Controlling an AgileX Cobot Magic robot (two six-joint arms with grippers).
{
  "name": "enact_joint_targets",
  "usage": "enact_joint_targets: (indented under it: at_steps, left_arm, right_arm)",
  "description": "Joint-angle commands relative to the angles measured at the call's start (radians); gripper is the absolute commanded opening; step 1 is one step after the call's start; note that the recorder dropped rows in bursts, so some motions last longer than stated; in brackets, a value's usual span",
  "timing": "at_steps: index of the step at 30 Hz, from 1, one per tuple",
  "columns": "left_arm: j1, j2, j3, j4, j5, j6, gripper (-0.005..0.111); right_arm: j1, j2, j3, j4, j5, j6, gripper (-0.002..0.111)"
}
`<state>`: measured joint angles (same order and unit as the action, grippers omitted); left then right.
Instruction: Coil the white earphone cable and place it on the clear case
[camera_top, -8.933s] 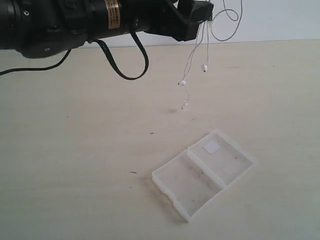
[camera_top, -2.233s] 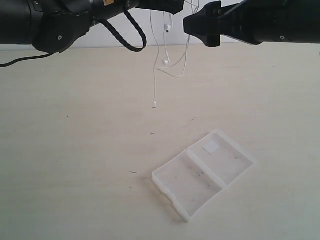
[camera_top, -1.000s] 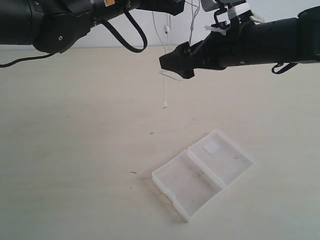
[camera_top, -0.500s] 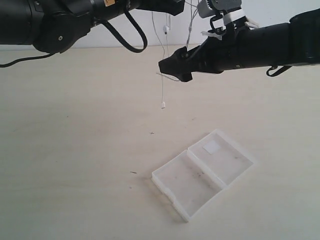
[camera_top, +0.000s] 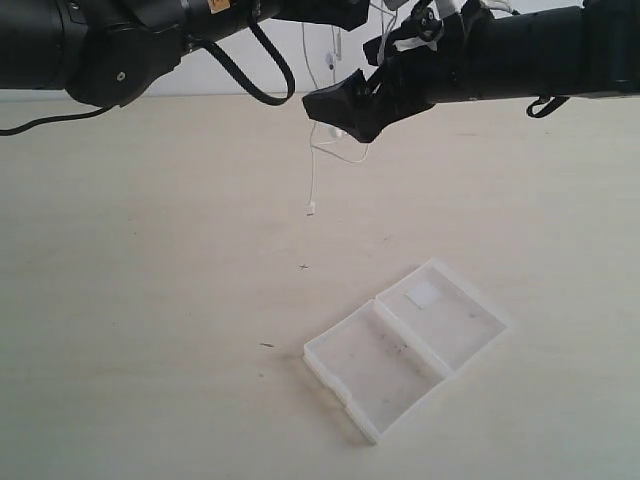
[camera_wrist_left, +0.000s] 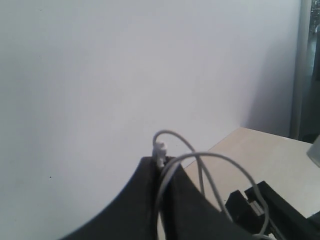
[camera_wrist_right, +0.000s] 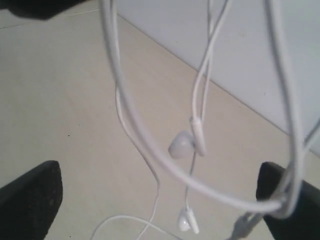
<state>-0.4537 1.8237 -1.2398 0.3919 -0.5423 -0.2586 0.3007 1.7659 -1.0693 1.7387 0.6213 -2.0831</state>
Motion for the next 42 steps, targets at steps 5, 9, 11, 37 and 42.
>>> enact_joint_targets:
  at_steps: [5, 9, 11, 37, 42]
  left_arm:
    - [-0.005, -0.010, -0.008, -0.007, -0.001, -0.019, 0.000]
    - [-0.005, -0.010, -0.008, -0.007, -0.001, -0.019, 0.000]
    - [-0.005, -0.010, -0.008, -0.007, -0.001, -0.019, 0.000]
    - [-0.005, -0.012, -0.008, -0.007, -0.001, -0.018, 0.000]
    - [-0.005, -0.045, -0.008, -0.007, 0.042, -0.018, 0.000]
  right_arm:
    - [0.002, 0.048, -0.048, 0.006, 0.021, -0.008, 0.105]
    - [0.002, 0.075, -0.078, 0.006, 0.021, -0.008, 0.105]
    - [0.002, 0.085, -0.095, 0.006, 0.024, -0.008, 0.105]
    - [0.002, 0.101, -0.105, 0.006, 0.082, -0.013, 0.000]
    - [0.002, 0.084, -0.105, -0.058, -0.013, 0.097, 0.000]
